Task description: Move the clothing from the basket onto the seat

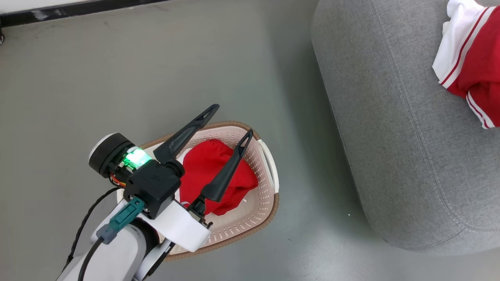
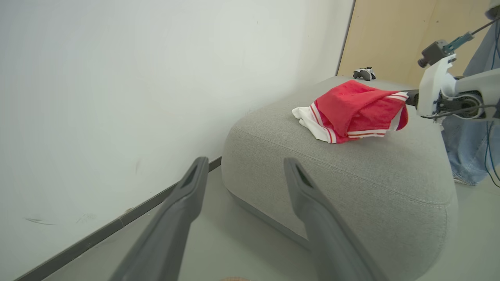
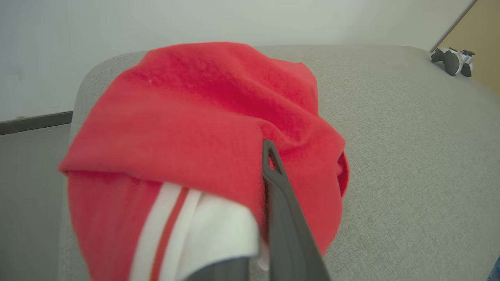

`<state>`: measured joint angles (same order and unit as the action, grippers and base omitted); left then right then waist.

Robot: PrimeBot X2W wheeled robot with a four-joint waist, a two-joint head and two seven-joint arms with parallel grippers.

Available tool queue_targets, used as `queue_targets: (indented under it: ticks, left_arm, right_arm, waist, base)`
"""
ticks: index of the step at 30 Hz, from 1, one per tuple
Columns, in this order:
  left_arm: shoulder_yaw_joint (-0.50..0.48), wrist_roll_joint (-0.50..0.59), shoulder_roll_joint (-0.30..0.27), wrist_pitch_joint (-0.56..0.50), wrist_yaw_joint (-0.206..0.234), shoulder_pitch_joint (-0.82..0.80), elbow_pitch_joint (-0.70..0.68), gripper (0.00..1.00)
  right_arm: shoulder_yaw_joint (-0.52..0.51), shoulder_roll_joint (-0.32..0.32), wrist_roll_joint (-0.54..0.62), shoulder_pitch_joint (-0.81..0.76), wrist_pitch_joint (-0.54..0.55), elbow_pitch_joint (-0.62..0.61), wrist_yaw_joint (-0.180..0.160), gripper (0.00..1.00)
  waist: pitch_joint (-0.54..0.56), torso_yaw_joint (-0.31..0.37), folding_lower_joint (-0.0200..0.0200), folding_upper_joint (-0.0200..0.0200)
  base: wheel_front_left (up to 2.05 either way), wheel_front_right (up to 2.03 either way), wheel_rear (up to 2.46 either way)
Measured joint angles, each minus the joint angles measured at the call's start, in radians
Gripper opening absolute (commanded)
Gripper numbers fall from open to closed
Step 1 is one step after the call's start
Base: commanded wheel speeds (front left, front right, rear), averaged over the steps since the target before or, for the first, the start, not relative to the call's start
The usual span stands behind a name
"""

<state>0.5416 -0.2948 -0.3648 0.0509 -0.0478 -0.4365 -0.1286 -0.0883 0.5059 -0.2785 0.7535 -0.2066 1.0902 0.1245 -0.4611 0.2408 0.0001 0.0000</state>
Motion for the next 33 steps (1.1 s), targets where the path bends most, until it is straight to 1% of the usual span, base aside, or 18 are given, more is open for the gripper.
queue_targets:
  ticks: [3,4,5,6,7,8,12,16,21,26,33]
  left_arm:
    - [0.0,0.0,0.002,0.007,0.004,0.0,0.006,1.0]
    - [0.0,0.0,0.002,0.011,0.004,0.0,0.008,1.0]
    - [0.0,0.0,0.003,0.011,0.004,0.0,0.01,1.0]
    - [0.0,0.0,0.003,0.012,0.004,0.0,0.013,1.0]
    - [0.0,0.0,0.004,0.018,0.004,0.0,0.02,1.0]
    - [0.0,0.0,0.005,0.02,0.004,0.0,0.022,1.0]
    - [0.0,0.0,0.005,0.026,0.004,0.0,0.038,1.0]
    - [-0.002,-0.001,0.005,0.041,0.004,0.001,0.056,1.0]
    - [-0.004,-0.004,0.009,0.057,0.004,0.002,0.071,1.0]
    - [-0.011,-0.011,0.011,0.074,0.005,0.008,0.087,1.0]
    - [-0.02,-0.02,0.01,0.09,0.013,0.027,0.109,1.0]
  right_arm:
    - [0.006,-0.001,0.001,-0.003,0.002,0.015,0.0,0.0]
    - [0.007,-0.001,0.003,-0.005,0.002,0.016,0.0,0.11]
    - [0.006,-0.001,0.005,-0.009,0.001,0.018,0.0,0.34]
    - [0.006,-0.001,0.005,-0.014,0.001,0.019,0.0,0.47]
    - [0.006,-0.001,0.005,-0.017,0.001,0.027,0.0,0.98]
    - [0.006,-0.001,0.005,-0.017,0.001,0.027,0.0,1.0]
    - [0.017,-0.004,0.005,-0.021,-0.001,0.026,0.0,1.0]
    - [0.032,-0.027,-0.004,-0.043,-0.002,0.022,0.0,1.0]
    - [0.08,-0.038,-0.015,-0.08,-0.005,0.013,0.0,1.0]
    - [0.137,-0.07,-0.022,-0.125,-0.005,-0.01,0.0,1.0]
    - [0.181,-0.069,-0.035,-0.176,-0.013,-0.058,0.0,1.0]
  waist:
    - [0.003,0.0,0.0,0.0]
    - [0.004,0.0,0.0,0.0]
    - [0.005,0.0,0.0,0.0]
    - [0.007,0.0,0.0,0.0]
    - [0.01,0.0,-0.0001,0.0]
    - [0.012,0.0,0.0,0.0]
    - [0.021,0.002,0.0,0.0]
    - [0.034,0.005,0.0,0.0]
    - [0.053,0.013,0.0,0.0]
    - [0.074,0.024,0.0,0.0]
    - [0.107,0.048,0.0,0.0]
  base:
    - [0.0,0.0,0.0]
    - [0.0,0.0,0.0]
    - [0.0,0.0,0.0]
    - [0.0,0.0,0.0]
    - [0.0,0.0,0.0]
    - [0.0,0.0,0.0]
    - [0.0,0.0,0.0]
    - [0.0,0.0,0.0]
    - [0.0,0.0,0.0]
    - [0.0,0.0,0.0]
    - [0.0,0.0,0.0]
